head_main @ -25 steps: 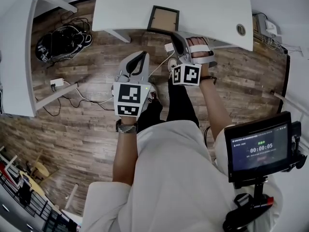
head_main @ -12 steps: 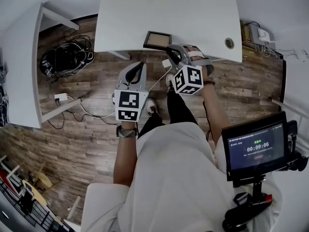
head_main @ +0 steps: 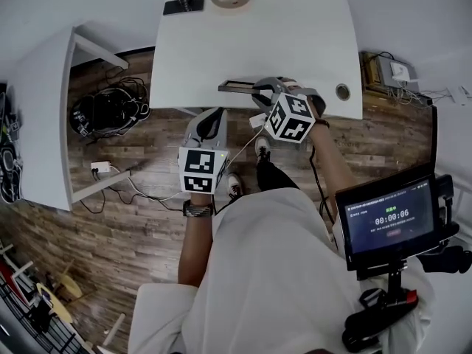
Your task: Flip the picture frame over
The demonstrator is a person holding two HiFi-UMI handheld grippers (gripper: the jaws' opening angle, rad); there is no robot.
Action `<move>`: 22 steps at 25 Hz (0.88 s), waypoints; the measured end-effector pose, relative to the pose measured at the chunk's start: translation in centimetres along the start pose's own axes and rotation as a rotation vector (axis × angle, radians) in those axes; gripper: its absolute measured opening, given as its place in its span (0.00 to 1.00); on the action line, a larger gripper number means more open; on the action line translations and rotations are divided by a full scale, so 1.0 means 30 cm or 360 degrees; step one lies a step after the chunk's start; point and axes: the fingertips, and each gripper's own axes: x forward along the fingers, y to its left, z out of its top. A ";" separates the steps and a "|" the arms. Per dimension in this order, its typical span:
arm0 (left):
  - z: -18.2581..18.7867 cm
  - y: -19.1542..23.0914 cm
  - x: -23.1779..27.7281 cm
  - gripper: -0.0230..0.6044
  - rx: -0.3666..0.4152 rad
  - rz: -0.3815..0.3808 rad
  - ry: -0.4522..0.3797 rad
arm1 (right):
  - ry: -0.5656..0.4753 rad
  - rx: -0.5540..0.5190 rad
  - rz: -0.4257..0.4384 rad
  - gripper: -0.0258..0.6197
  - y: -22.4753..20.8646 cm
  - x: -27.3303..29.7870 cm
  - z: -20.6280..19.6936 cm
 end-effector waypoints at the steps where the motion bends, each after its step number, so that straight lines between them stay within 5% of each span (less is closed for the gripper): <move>1: 0.014 0.003 0.008 0.04 0.0012 0.0007 -0.0005 | -0.0006 0.0012 0.0050 0.14 -0.014 0.001 0.000; 10: 0.082 0.034 0.068 0.04 0.0029 0.0071 -0.0001 | -0.0048 0.0113 0.0419 0.14 -0.148 0.036 -0.016; 22: 0.057 0.085 0.250 0.04 -0.0148 0.0016 0.0082 | -0.0180 0.0546 0.1025 0.14 -0.371 0.216 -0.059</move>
